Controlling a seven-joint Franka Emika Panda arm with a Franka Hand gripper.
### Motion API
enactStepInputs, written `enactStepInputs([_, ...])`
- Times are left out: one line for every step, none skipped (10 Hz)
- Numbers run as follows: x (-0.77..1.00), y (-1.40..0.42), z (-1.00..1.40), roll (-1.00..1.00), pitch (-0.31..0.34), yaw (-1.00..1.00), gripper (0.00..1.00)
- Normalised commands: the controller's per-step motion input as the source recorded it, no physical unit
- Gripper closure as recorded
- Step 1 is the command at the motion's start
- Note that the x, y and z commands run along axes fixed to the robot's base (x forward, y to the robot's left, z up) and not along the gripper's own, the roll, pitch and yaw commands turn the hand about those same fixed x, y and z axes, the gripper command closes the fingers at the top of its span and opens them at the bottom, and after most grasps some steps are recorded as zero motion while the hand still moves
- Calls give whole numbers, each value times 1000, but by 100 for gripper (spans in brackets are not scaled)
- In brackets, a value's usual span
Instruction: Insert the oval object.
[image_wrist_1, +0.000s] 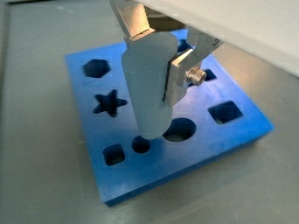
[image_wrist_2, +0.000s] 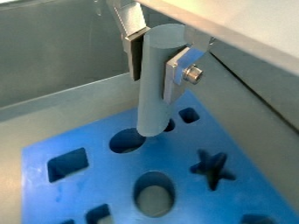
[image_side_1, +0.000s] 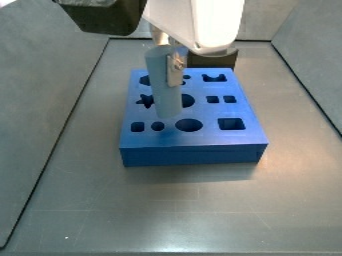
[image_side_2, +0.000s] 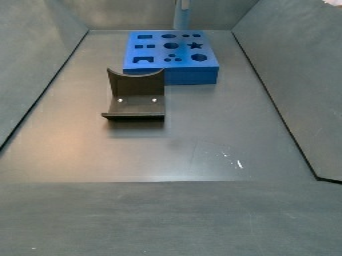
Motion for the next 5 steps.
enactStepInputs([586, -69, -269, 0, 0, -540, 100])
enactStepInputs([517, -57, -286, 0, 0, -594, 100])
enactStepInputs([351, -20, -294, 30, 3, -709, 100])
enactStepInputs([191, 0, -331, 40, 0, -831, 100])
enactStepInputs([114, 0, -351, 46, 0, -889, 100])
